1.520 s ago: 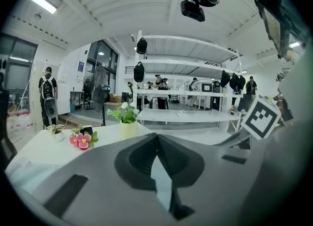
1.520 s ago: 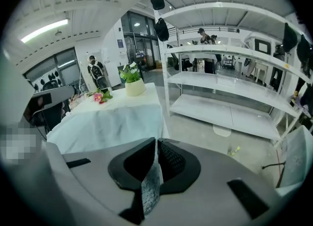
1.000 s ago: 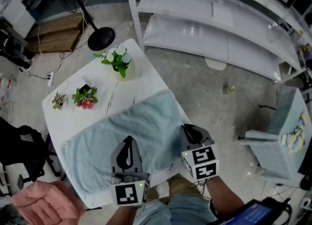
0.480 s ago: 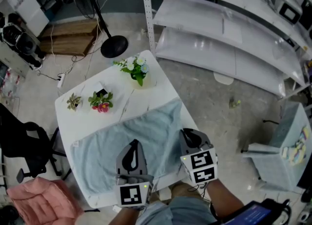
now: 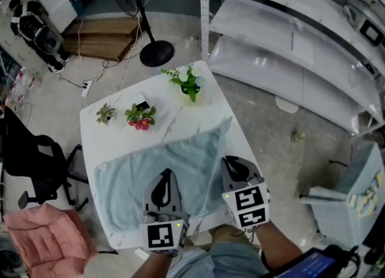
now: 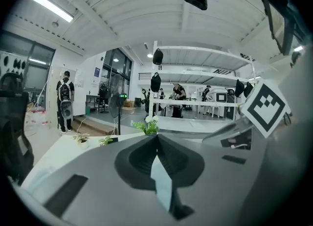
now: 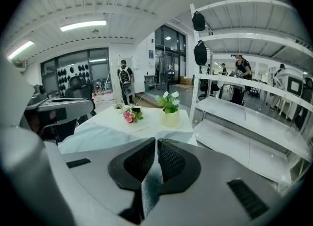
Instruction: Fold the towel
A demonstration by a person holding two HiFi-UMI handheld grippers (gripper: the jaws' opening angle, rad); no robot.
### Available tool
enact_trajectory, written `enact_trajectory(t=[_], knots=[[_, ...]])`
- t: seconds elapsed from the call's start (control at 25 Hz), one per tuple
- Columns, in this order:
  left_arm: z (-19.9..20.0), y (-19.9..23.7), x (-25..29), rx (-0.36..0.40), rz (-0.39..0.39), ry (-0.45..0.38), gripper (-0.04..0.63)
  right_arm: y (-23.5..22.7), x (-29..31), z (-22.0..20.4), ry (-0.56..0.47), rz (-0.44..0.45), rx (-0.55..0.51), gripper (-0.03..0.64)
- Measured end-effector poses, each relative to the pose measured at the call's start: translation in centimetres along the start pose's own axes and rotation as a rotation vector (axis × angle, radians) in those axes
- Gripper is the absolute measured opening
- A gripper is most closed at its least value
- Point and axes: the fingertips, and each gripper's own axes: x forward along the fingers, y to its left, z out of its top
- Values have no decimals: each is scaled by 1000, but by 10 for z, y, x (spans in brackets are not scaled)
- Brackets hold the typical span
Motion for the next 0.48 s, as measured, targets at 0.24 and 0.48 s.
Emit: enact_trajectory(t=[0.24,0.48], knots=[[7,28,-17,1,19,-25,5,22,2,9,-4,-11,-19,32],[4,47,-29,4,28,-25,5,38,6,16,-11,-21,-40,32]])
